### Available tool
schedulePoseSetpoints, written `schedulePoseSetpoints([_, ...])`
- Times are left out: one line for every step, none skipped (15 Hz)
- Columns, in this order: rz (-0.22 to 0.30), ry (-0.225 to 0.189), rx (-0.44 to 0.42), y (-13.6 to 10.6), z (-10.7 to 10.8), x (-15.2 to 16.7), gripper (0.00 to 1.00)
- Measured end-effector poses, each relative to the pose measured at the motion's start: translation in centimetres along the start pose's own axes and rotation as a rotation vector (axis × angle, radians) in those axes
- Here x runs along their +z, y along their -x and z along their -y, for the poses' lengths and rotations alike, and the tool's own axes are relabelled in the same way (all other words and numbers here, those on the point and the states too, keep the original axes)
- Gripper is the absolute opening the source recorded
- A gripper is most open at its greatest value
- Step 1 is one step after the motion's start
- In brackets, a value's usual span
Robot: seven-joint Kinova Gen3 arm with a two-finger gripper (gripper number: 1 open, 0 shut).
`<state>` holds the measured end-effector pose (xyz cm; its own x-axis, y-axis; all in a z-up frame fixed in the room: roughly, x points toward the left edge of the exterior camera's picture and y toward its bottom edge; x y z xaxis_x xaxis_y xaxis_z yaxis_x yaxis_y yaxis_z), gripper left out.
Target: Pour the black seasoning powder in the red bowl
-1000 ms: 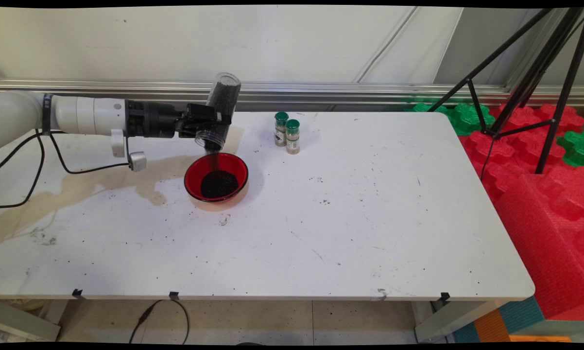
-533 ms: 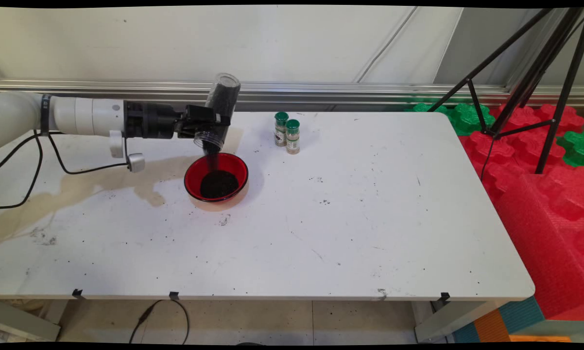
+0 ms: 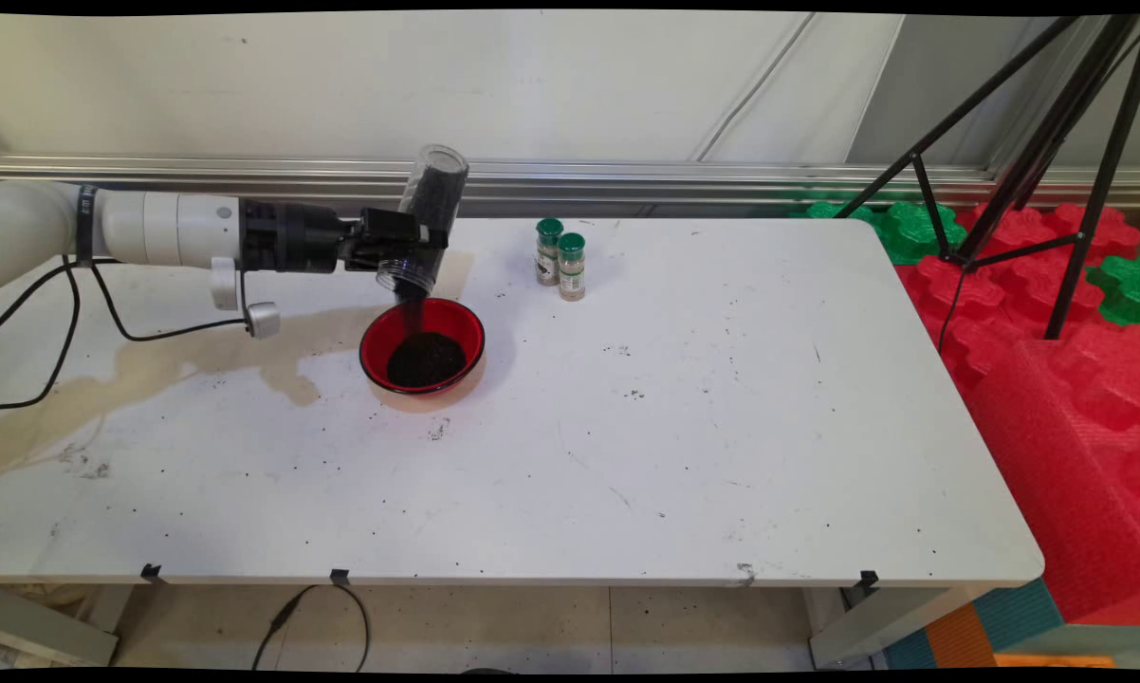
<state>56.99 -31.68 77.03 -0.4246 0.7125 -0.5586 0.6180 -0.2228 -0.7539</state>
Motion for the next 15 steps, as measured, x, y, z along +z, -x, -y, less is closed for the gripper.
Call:
schedulePoseSetpoints([-0.001, 0.000, 0.000, -0.02, 0.00, 0.01, 0.00])
schedulePoseSetpoints([-0.001, 0.001, -0.002, -0.04, 0.01, 0.00, 0.00])
schedulePoseSetpoints([-0.002, 0.002, -0.005, -0.06, 0.02, 0.00, 0.00])
schedulePoseSetpoints([-0.003, 0.003, -0.009, -0.09, 0.02, 0.00, 0.00])
schedulePoseSetpoints([-0.004, 0.004, -0.013, -0.13, 0.03, 0.00, 0.00])
schedulePoseSetpoints([-0.004, 0.005, -0.017, -0.16, 0.04, 0.00, 0.00])
schedulePoseSetpoints([-0.004, 0.006, -0.023, -0.18, 0.04, -0.02, 0.00])
schedulePoseSetpoints([-0.005, 0.008, -0.029, -0.20, 0.04, -0.01, 0.00])
schedulePoseSetpoints([-0.005, 0.009, -0.036, -0.20, 0.04, -0.01, 0.00])
schedulePoseSetpoints([-0.005, 0.011, -0.041, -0.20, 0.04, -0.01, 0.00])
schedulePoseSetpoints([-0.004, 0.012, -0.046, -0.19, 0.04, -0.01, 0.00])
schedulePoseSetpoints([-0.004, 0.014, -0.054, -0.18, 0.03, -0.01, 0.00])
schedulePoseSetpoints([-0.003, 0.015, -0.059, -0.18, 0.02, -0.01, 0.00])
schedulePoseSetpoints([-0.003, 0.016, -0.067, -0.17, 0.01, 0.01, 0.00])
schedulePoseSetpoints([-0.003, 0.018, -0.073, -0.16, 0.00, 0.02, 0.00])
